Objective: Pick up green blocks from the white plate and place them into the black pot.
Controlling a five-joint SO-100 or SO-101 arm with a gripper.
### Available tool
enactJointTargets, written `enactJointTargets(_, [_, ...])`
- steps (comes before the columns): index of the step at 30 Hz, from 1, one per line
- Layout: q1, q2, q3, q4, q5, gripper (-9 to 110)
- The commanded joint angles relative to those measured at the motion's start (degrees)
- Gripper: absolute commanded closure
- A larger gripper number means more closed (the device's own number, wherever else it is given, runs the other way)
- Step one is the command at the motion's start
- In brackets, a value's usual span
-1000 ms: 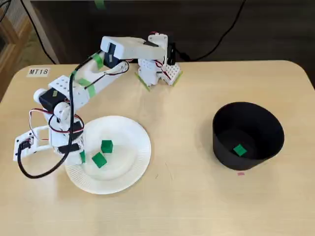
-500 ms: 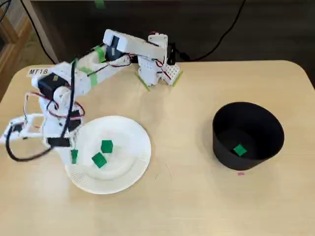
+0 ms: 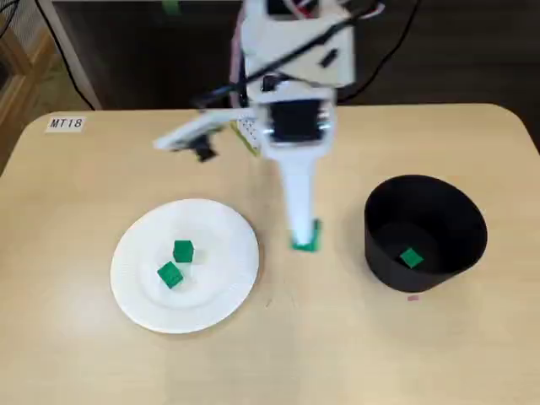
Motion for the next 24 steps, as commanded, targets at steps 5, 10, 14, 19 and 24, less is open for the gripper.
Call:
enactJointTargets(5, [-13.6,1.5,0.2,-2.1,-1.5,104])
enactJointTargets(10, [-15.0,8.2,18.5,0.1,-2.8,104])
enactJointTargets(14, [-15.2,10.8,28.7,-0.3,-5.8,104])
enactJointTargets(19, [-15.9,10.2,33.1,-0.3,-6.9,104])
enactJointTargets(24, [-17.6,8.3,34.5,-0.2,-7.4,104])
